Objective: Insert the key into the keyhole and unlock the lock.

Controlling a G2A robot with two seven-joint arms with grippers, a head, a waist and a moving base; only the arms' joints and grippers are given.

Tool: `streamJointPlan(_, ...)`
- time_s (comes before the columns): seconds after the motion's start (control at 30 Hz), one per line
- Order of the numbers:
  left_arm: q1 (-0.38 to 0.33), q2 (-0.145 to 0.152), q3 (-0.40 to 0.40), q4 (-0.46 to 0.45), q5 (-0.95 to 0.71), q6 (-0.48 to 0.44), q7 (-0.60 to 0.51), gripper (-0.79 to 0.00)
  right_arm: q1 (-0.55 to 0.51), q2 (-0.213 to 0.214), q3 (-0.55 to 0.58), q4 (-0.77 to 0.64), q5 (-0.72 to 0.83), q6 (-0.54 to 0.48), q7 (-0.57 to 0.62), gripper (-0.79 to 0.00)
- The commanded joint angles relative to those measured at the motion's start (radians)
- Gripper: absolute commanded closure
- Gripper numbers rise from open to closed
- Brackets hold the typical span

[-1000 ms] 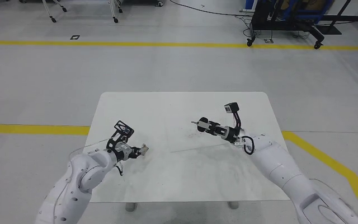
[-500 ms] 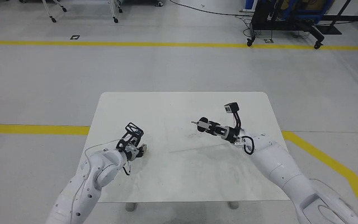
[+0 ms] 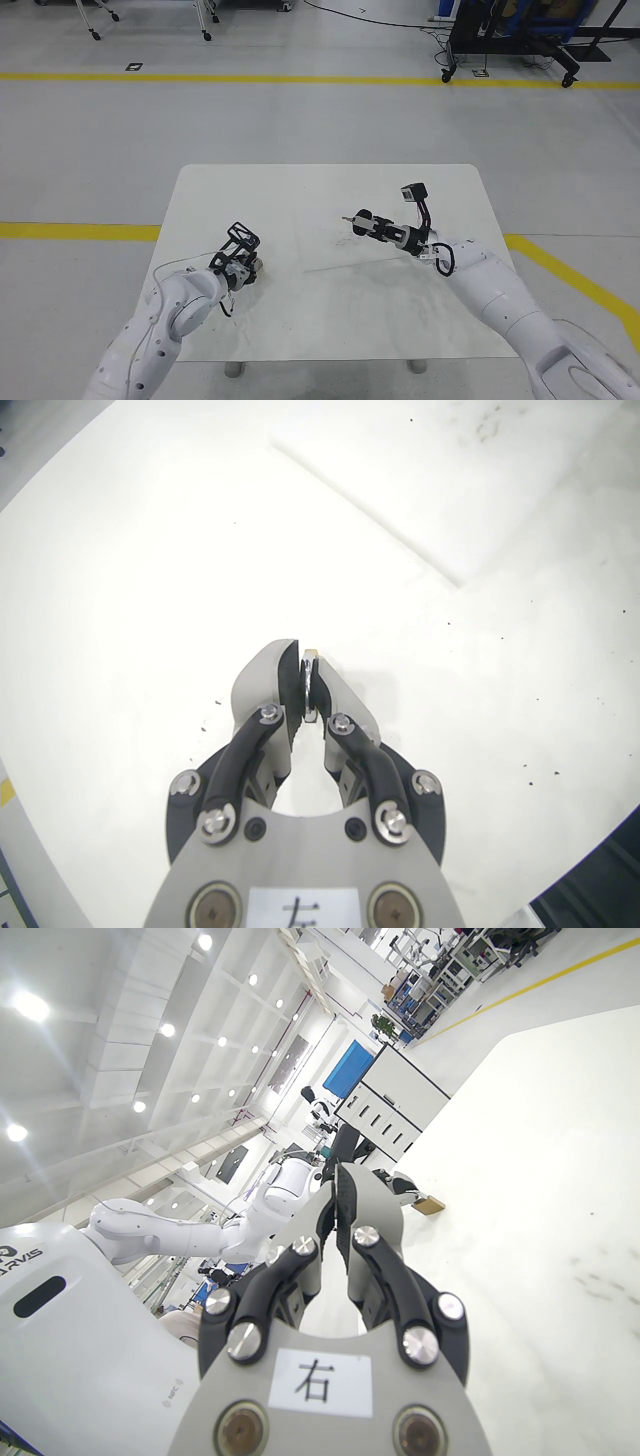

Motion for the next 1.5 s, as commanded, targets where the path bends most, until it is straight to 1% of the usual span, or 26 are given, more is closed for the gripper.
streamJointPlan(0.0,-0.007,-0.003,0.007,0.007,0.004,0.010,-0.001,0.000,0.000,0.000,0.000,0.000,0.000,0.000,0.000,0.000)
streamJointPlan(0.1,-0.016,-0.005,0.017,0.016,0.006,0.005,-0.009,0.000,0.000,0.000,0.000,0.000,0.000,0.000,0.000,0.000)
streamJointPlan(0.33,-0.022,-0.009,0.021,0.027,0.026,0.029,-0.013,0.000,0.000,0.000,0.000,0.000,0.000,0.000,0.000,0.000)
streamJointPlan(0.4,-0.022,-0.012,0.020,0.028,0.019,0.037,0.008,0.000,0.000,0.000,0.000,0.000,0.000,0.000,0.000,0.000)
streamJointPlan(0.5,-0.019,-0.013,0.016,0.027,0.001,0.020,0.045,0.000,0.000,0.000,0.000,0.000,0.000,0.000,0.000,0.000)
streamJointPlan(0.57,-0.016,-0.014,0.005,0.024,-0.035,0.005,0.094,0.000,0.000,0.000,0.000,0.000,0.000,0.000,0.000,0.000)
streamJointPlan(0.6,-0.013,-0.015,-0.008,0.025,-0.065,0.015,0.131,0.000,0.000,0.000,0.000,0.000,0.000,0.000,0.000,0.000)
streamJointPlan(0.63,-0.012,-0.016,-0.012,0.026,-0.070,0.020,0.142,0.000,0.000,0.000,0.000,0.000,0.000,0.000,0.000,0.000)
streamJointPlan(0.87,-0.012,-0.016,-0.012,0.026,-0.070,0.020,0.142,0.000,0.000,0.000,0.000,0.000,0.000,0.000,0.000,0.000)
streamJointPlan(0.9,-0.011,-0.017,-0.015,0.027,-0.084,0.029,0.149,0.000,0.000,0.000,0.000,0.000,0.000,0.000,0.000,0.000)
streamJointPlan(0.93,-0.014,-0.022,-0.024,0.037,-0.159,0.044,0.172,0.000,0.000,0.000,0.000,0.000,0.000,0.000,0.000,0.000)
streamJointPlan(0.97,-0.024,-0.026,-0.027,0.057,-0.274,0.000,0.168,0.000,-0.007,-0.001,-0.001,-0.014,-0.009,0.020,-0.015,0.000)
streamJointPlan(1.0,-0.052,-0.029,-0.040,0.103,-0.415,-0.058,0.131,0.000,-0.011,-0.002,0.003,-0.029,-0.019,0.041,-0.039,0.000)
streamJointPlan(1.03,-0.093,-0.032,-0.055,0.162,-0.546,-0.094,0.088,0.000,-0.014,-0.003,0.006,-0.038,-0.030,0.063,-0.062,0.000)
streamJointPlan(1.07,-0.135,-0.035,-0.055,0.217,-0.644,-0.122,0.038,0.000,-0.016,-0.005,0.007,-0.045,-0.042,0.082,-0.083,0.000)
streamJointPlan(1.13,-0.223,-0.046,-0.034,0.332,-0.854,-0.214,-0.076,0.000,-0.019,-0.012,0.004,-0.061,-0.057,0.109,-0.118,0.000)
streamJointPlan(1.17,-0.273,-0.051,-0.023,0.397,-0.915,-0.225,-0.120,0.000,-0.020,-0.015,0.001,-0.067,-0.061,0.111,-0.122,0.000)
streamJointPlan(1.23,-0.355,-0.067,0.019,0.494,-1.026,-0.279,-0.186,0.000,-0.019,-0.023,-0.004,-0.073,-0.062,0.108,-0.122,0.000)
streamJointPlan(1.27,-0.394,-0.075,0.034,0.545,-1.075,-0.296,-0.204,0.000,-0.019,-0.026,-0.009,-0.077,-0.048,0.095,-0.103,0.000)
streamJointPlan(1.33,-0.454,-0.090,0.074,0.610,-1.105,-0.349,-0.221,0.000,-0.015,-0.033,-0.010,-0.058,-0.011,0.083,-0.080,0.000)
streamJointPlan(1.4,-0.462,-0.092,0.081,0.618,-1.112,-0.359,-0.224,0.000,-0.015,-0.039,-0.009,-0.052,0.054,0.064,-0.044,0.000)
streamJointPlan(1.47,-0.462,-0.092,0.081,0.618,-1.112,-0.359,-0.224,0.000,-0.029,-0.041,-0.009,-0.069,0.126,0.043,0.028,0.000)
